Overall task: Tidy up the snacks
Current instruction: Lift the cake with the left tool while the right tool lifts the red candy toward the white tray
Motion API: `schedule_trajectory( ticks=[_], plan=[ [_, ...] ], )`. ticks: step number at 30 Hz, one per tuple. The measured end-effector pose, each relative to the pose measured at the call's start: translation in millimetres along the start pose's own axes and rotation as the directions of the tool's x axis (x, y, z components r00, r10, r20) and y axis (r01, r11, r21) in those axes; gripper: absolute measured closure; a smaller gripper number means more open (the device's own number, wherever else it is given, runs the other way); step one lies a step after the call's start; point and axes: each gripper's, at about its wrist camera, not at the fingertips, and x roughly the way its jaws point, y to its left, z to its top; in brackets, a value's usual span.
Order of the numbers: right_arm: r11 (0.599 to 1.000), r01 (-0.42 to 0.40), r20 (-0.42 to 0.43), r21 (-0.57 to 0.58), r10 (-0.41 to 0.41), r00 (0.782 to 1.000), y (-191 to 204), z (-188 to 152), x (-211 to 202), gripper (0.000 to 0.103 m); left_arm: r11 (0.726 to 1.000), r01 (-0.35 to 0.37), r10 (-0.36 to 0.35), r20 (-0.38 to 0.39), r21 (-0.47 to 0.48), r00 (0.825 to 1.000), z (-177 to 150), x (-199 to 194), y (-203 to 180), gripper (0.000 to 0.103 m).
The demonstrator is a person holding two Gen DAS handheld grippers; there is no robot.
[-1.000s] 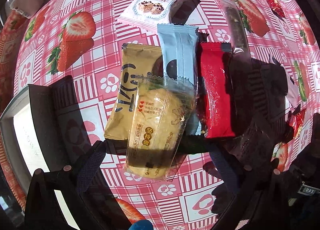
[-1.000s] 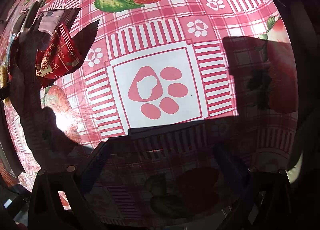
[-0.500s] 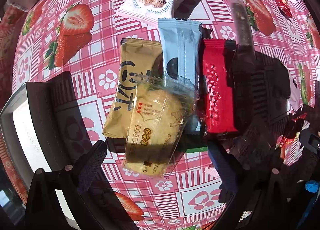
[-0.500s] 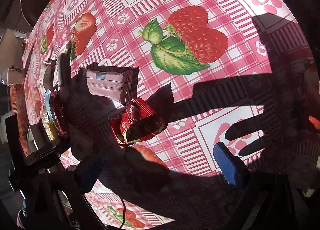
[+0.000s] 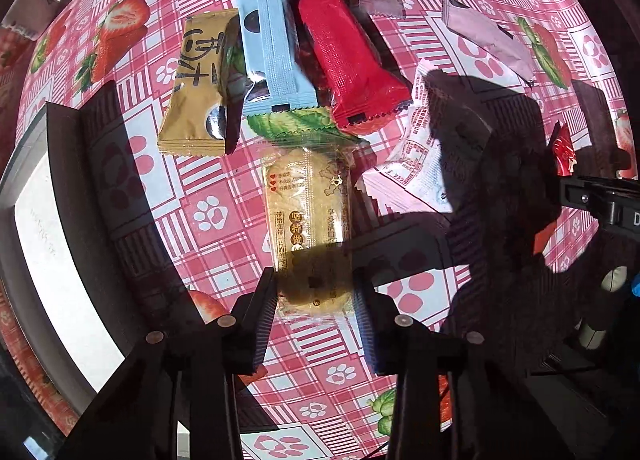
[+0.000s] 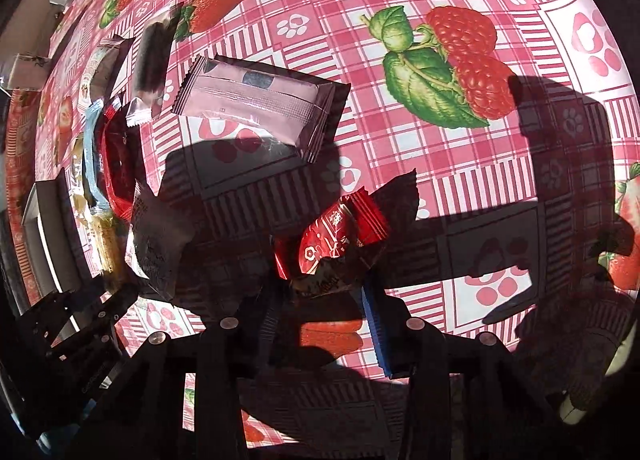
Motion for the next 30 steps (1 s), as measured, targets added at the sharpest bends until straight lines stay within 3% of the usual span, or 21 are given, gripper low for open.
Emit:
schedule_trajectory(
  ticks=[2, 4, 5, 6, 7, 11, 14, 16, 19, 23, 30],
  plan=[
    [1.0, -0.01, -0.001, -0.025, 0.01, 1.0, 0, -16, 0, 0.06, 0.999, 0.04, -0.041, -0.007, -0.02, 0.999, -11, -1, 7, 0.057],
    [0.999, -0.054, -0.002, -0.001, 0.054, 0.999, -6, -28, 0, 0.052, 0.998, 0.053, -0.053, 0.002, -0.041, 0.999, -16, -4, 18, 0.041],
    [0.998, -0.055, 0.004, 0.023, 0.055, 0.999, -10, -32, -1, 0.033, 0.998, 0.05, -0.05, 0.011, -0.049, 0.999, -18, -5, 24, 0.03],
    [0.998, -0.046, 0.02, 0.052, 0.045, 0.999, -14, -36, -3, 0.013, 0.997, 0.046, -0.045, 0.021, -0.056, 0.999, -20, -8, 28, 0.026],
    [0.996, -0.047, 0.036, 0.075, 0.045, 0.998, -18, -39, -4, 0.01, 0.997, 0.043, -0.042, 0.028, -0.062, 0.999, -19, -10, 32, 0.025],
    [0.984, -0.073, 0.031, 0.165, 0.069, 0.997, -32, -37, -3, 0.01, 0.996, 0.045, -0.043, 0.029, -0.081, 0.999, -9, -18, 47, 0.025],
    [0.983, -0.063, 0.022, 0.171, 0.06, 0.998, -38, -36, -2, 0.01, 0.996, 0.047, -0.046, 0.025, -0.072, 0.999, -2, -20, 55, 0.024],
    [0.981, -0.077, 0.018, 0.178, 0.075, 0.997, -69, -24, -9, 0.01, 0.997, 0.04, -0.039, 0.018, -0.066, 0.999, 12, -23, 53, 0.024],
    [0.968, -0.094, 0.015, 0.232, 0.093, 0.996, -74, -46, 3, 0.01, 0.999, 0.01, -0.009, 0.012, -0.053, 1.0, 31, -19, 37, 0.024],
    [0.927, -0.142, 0.027, 0.347, 0.142, 0.99, -81, -47, 4, 0.01, 0.998, -0.021, 0.021, 0.003, -0.054, 1.0, 50, -11, 22, 0.024],
    [0.94, -0.065, -0.002, 0.335, 0.07, 0.998, -61, -36, 20, 0.01, 0.997, -0.054, 0.053, -0.016, -0.053, 0.998, 61, 3, 17, 0.02]
  ],
)
